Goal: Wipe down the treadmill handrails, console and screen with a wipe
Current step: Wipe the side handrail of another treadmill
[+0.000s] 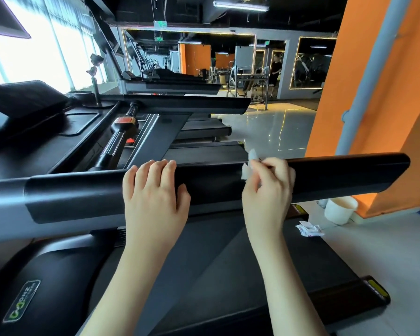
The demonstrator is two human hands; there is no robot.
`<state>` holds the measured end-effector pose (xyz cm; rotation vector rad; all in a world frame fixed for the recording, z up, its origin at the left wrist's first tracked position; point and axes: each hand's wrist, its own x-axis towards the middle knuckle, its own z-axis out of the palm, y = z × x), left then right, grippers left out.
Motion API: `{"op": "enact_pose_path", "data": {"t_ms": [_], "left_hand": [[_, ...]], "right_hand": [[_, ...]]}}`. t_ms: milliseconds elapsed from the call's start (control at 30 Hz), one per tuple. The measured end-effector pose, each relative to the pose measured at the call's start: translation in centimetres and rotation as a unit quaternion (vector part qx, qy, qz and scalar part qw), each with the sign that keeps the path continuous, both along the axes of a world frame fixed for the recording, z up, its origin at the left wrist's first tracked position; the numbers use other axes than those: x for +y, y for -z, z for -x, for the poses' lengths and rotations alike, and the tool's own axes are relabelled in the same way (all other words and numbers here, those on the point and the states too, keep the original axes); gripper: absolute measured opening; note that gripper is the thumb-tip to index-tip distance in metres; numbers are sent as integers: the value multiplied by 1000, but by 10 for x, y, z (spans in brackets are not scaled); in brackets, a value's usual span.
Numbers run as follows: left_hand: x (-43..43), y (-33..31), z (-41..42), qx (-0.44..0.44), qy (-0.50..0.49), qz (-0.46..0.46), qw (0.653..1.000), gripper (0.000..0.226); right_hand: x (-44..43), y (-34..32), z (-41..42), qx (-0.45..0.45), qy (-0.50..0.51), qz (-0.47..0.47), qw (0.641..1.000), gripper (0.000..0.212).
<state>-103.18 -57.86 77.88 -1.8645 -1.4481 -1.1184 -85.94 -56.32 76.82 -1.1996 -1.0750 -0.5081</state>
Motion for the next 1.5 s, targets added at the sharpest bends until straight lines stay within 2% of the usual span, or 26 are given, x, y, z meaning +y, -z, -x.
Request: {"op": "enact_pose_path", "data": {"t_ms": [200,400,467,600,800,967,1133,1200,1333,1500], "left_hand": [[1,0,-2,-5,-3,-8,1000,42],[-1,0,-2,2,-3,-4,1000,42],[-1,0,-3,-1,-6,-4,1000,42],[0,0,-3,0,-7,-4,1000,41],[-1,0,-2,6,-7,2,1000,42],[-2,-4,-4,6,-14,8,1000,42],[-3,-9,-6,31,6,28,999,47],[-3,-8,-14,51,29,37,998,48],[-1,-7,-26,64,34,50,996,47],[0,-5,-25,57,38,41,997,47]], "right_hand": [[-21,25,27,-45,-43,25,998,16],[-16,32,3,58,-36,5,998,15],[-19,46,16,57,-47,14,997,18],[-22,50,24,-3,-81,13,997,20],[-15,53,8,72,-22,-9,997,19],[-17,50,24,-6,-56,-14,998,20],[-4,22,-1,46,3,-43,998,20],[-5,24,4,29,-5,-41,999,22],[-4,15,4,-63,-40,-27,997,32],[10,-15,-24,-44,21,8,999,41]]}}
